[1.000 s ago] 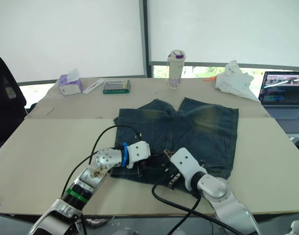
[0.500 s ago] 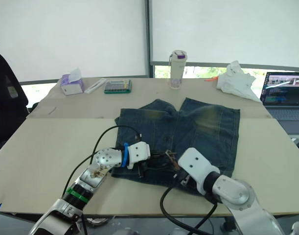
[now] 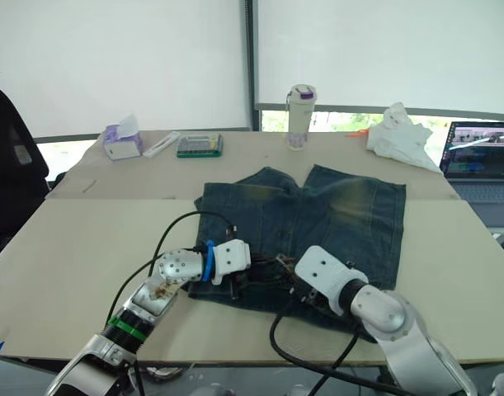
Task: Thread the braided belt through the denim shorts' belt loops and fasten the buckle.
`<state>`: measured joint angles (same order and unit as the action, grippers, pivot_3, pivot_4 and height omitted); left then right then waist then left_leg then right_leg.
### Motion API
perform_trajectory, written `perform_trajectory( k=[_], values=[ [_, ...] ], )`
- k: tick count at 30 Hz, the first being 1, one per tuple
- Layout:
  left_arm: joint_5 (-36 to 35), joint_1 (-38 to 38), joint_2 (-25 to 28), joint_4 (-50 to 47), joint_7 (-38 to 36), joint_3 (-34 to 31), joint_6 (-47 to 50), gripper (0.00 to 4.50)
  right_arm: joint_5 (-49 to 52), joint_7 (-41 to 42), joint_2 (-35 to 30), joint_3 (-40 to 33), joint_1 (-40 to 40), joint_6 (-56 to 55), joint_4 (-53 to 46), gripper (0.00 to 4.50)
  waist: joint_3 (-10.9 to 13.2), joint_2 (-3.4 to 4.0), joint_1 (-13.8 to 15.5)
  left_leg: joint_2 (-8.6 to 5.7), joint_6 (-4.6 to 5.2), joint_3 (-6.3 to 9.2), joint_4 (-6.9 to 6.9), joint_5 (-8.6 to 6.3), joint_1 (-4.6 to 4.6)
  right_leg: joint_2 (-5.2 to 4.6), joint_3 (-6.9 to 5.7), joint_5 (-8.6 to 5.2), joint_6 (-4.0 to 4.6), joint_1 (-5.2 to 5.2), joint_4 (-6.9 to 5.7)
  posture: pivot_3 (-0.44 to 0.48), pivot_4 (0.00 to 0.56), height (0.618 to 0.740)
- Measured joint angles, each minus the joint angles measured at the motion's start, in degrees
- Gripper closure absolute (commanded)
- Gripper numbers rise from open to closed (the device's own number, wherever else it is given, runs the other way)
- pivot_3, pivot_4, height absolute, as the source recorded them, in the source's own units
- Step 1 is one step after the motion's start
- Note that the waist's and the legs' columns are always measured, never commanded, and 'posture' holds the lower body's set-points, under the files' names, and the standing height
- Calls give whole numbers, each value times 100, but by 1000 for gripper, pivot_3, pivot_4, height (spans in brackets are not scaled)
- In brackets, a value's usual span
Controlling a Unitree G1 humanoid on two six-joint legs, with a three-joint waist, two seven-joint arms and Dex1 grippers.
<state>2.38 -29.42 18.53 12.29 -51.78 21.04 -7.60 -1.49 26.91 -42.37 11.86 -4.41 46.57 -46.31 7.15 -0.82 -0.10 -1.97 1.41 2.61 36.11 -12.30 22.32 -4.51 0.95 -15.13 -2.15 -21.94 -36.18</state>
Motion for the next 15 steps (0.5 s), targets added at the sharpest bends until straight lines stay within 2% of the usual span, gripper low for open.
perform_trajectory(
  k=[5, 8, 15],
  values=[
    [1, 0, 10, 0, -13, 0, 0, 4500, -127, 33, 9, 97, -161, -160, 98, 2087, 0, 0, 4, 0, 0, 1, 0, 0, 1, 0, 0, 0, 0, 0, 0, 0, 150, 740],
    [1, 0, 16, -1, -16, 0, 0, 4500, -202, 56, 34, 130, -246, -215, 154, 2872, 0, 0, 6, 0, 0, 0, 1, 0, 0, 0, 0, 0, 0, 0, 0, 0, 150, 740],
    [2, 1, 30, -2, -20, 0, -1, 4500, -633, 239, -183, 437, -406, -520, 330, 2872, 0, 0, 5, 0, 0, 0, 2, 0, 0, 0, 0, 0, 0, 0, 0, 0, 150, 740]
  ],
)
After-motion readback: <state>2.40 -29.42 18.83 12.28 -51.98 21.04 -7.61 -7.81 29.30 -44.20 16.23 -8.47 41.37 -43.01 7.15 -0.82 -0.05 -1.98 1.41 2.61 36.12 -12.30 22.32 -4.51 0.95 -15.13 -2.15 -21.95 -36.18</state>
